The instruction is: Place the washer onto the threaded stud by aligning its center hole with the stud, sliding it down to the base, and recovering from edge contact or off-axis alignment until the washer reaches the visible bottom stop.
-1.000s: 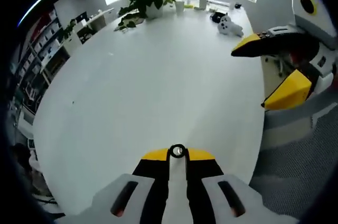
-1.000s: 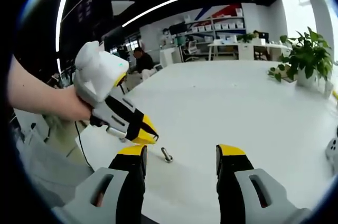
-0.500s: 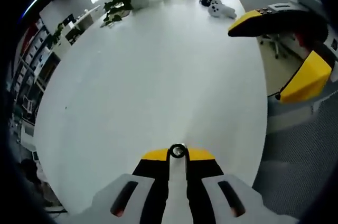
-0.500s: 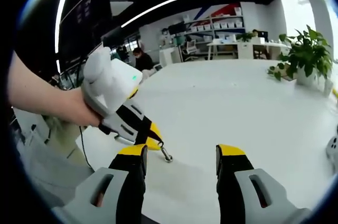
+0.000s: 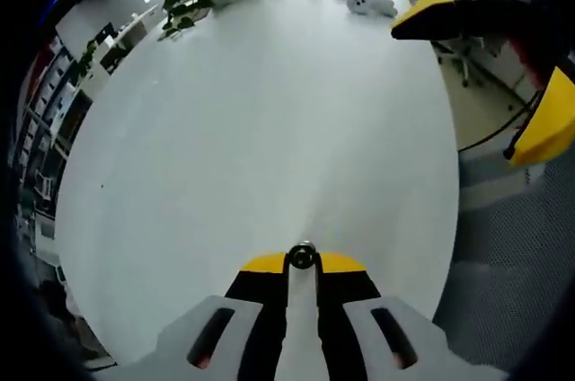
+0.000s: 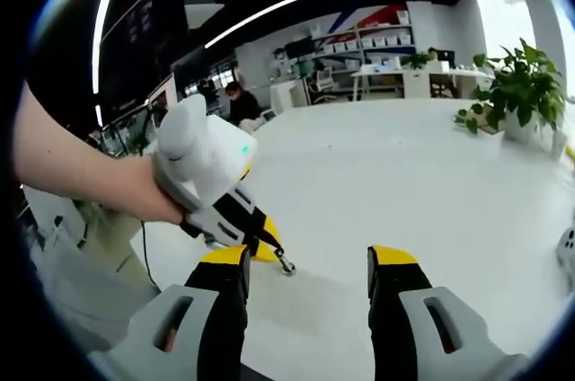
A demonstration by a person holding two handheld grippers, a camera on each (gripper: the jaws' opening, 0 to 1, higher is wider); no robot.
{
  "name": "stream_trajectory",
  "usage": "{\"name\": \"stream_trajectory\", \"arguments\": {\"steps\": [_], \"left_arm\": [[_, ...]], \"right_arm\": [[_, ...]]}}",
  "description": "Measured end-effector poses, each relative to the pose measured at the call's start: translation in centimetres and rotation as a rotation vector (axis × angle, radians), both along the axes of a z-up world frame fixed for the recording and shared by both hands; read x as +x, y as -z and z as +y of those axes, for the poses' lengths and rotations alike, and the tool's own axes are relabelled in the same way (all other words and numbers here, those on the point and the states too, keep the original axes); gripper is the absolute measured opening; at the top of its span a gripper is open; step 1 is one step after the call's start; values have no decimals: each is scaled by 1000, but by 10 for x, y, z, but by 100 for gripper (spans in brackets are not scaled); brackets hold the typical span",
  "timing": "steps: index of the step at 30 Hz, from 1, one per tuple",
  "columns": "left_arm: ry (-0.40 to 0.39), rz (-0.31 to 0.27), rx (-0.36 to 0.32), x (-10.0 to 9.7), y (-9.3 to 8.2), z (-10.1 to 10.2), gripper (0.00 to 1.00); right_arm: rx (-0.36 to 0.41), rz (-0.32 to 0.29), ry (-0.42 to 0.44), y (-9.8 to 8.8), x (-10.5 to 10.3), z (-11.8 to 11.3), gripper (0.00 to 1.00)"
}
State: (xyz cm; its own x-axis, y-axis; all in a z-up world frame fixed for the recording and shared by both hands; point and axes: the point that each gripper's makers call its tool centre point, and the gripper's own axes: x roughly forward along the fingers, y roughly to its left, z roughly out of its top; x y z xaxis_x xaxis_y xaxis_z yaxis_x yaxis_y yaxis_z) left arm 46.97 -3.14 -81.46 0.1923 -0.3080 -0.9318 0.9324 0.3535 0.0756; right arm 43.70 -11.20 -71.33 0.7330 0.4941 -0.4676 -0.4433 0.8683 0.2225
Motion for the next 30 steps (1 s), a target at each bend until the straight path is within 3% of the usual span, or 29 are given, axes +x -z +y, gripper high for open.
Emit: {"name": "stream_trajectory", "arguments": {"steps": [20,30], "left_arm": [[44,57,68,-2,40,-2,8],[36,75,56,1,39,-4,9]], "right_arm": [[-3,8,1,3,0,-1,55],[0,10,-5,3,0,0,55]]}}
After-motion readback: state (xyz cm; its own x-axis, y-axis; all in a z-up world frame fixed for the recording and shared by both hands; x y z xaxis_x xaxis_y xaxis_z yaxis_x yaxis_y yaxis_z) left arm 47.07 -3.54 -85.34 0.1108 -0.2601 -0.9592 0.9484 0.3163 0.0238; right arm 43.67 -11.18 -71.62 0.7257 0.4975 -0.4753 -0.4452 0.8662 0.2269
